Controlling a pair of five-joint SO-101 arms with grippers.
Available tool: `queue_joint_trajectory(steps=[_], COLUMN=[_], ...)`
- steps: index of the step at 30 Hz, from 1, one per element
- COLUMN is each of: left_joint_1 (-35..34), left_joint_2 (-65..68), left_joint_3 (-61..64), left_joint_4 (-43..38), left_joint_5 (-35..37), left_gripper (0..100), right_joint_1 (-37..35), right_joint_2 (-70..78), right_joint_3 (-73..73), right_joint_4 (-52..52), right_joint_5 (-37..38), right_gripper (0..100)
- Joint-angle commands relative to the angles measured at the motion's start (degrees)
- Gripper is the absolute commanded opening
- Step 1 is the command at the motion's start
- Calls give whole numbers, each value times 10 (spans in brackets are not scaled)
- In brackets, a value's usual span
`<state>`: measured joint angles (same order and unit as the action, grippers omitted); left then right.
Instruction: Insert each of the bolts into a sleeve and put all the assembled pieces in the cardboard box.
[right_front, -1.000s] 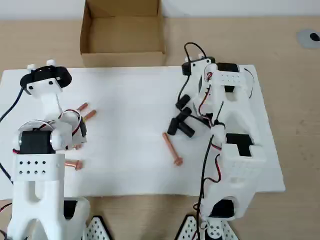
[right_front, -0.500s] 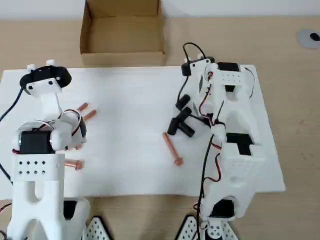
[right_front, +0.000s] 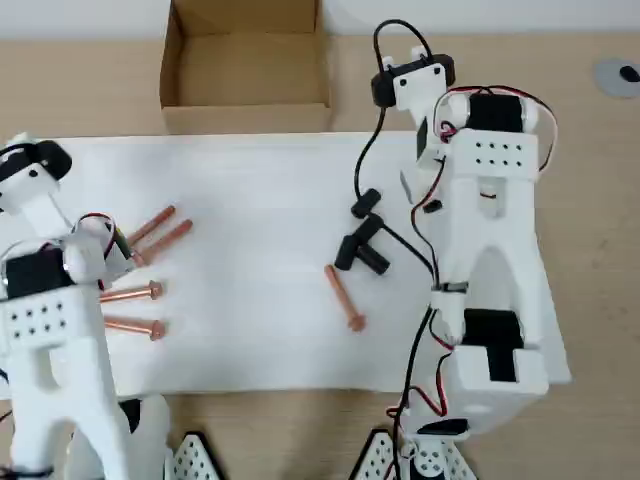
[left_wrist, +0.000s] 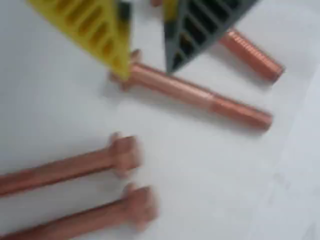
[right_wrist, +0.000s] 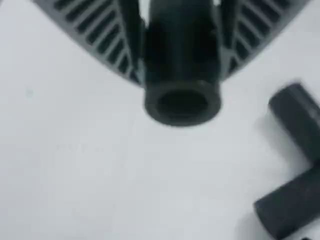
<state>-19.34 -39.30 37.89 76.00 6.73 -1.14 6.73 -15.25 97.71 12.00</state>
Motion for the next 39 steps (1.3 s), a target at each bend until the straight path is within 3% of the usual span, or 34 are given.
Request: queue_joint_trajectory(steps=[1,7,16,22,26,39], left_joint_1=[-18,-14,-14,3,38,38], left_joint_2=[65,169,211,234,234,237], left_joint_3=[-39,-102,-102,-39,3,91], left_joint_4=[-11,-15,-57,-162,-195,-358], left_joint_5=[30,66,116,310,386,429], left_gripper=[116,116,115,115,116,114], right_joint_1=[-8,-8,-11,-11,-11,-11], right_joint_2=[-36,-37,-34,-33,-33,-36], right_joint_3=[-27,-27,-27,-27,-5,24], right_joint_4=[10,18,22,23,23,23], right_joint_5=[7,7,7,7,7,7], right_gripper=[10,10,10,10,10,10])
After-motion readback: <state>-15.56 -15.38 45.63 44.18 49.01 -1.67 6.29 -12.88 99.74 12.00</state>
